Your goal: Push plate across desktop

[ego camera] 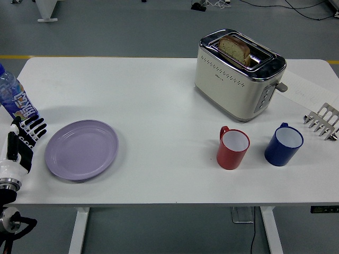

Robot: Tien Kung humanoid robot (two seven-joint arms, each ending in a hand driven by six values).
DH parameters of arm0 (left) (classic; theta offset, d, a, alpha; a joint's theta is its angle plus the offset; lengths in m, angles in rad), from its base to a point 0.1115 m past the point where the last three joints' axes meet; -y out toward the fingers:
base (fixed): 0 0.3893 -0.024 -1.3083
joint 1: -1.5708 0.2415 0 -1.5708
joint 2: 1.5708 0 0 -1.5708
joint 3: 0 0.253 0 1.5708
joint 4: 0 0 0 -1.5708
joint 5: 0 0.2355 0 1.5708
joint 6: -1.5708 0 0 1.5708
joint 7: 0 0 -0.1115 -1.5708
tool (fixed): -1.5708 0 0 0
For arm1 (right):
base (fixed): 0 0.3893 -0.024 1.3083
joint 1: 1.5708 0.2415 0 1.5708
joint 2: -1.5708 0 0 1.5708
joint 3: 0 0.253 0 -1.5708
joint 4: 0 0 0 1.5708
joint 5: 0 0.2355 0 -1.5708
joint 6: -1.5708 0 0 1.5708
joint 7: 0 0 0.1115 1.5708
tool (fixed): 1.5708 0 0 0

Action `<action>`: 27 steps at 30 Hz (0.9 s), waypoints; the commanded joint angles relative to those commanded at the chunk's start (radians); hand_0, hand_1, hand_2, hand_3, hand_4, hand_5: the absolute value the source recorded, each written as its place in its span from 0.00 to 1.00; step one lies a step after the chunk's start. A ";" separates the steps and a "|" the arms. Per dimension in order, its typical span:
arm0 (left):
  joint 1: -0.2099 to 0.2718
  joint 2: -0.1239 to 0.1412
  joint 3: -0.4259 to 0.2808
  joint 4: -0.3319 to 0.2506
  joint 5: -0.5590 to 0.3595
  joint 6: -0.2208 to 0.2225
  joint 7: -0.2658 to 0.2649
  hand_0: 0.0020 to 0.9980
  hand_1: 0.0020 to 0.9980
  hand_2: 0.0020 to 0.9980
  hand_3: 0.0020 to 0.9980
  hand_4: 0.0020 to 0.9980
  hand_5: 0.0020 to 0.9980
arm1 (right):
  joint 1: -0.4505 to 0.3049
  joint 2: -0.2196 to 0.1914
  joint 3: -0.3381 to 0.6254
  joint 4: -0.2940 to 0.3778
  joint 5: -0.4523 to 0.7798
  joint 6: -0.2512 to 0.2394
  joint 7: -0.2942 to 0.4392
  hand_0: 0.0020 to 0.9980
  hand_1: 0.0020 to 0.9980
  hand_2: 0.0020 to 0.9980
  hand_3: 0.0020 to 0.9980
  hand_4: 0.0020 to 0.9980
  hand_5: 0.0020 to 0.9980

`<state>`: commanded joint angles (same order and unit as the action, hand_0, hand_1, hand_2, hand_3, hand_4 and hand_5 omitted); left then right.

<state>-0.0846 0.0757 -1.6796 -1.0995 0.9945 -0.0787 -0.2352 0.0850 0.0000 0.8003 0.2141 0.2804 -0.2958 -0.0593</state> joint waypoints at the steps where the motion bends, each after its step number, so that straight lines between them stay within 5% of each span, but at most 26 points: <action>1: -0.001 -0.004 0.002 0.002 -0.002 0.000 -0.006 0.80 0.77 0.74 0.65 0.59 1.00 | 0.001 0.000 -0.001 0.000 0.000 0.000 0.000 0.57 0.47 0.62 0.63 0.40 0.58; 12: -0.015 -0.017 0.035 0.031 -0.040 0.048 -0.087 0.80 0.77 0.74 0.62 0.58 1.00 | 0.008 0.000 0.002 0.000 -0.010 0.002 -0.002 0.57 0.47 0.62 0.63 0.39 0.59; 27: -0.030 -0.038 0.051 0.058 -0.047 0.065 -0.110 0.80 0.77 0.74 0.62 0.58 1.00 | 0.014 0.000 0.006 0.000 -0.021 0.001 -0.003 0.57 0.47 0.62 0.63 0.39 0.58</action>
<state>-0.1147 0.0372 -1.6290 -1.0419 0.9476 -0.0134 -0.3452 0.0988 0.0000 0.8059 0.2140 0.2595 -0.2947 -0.0625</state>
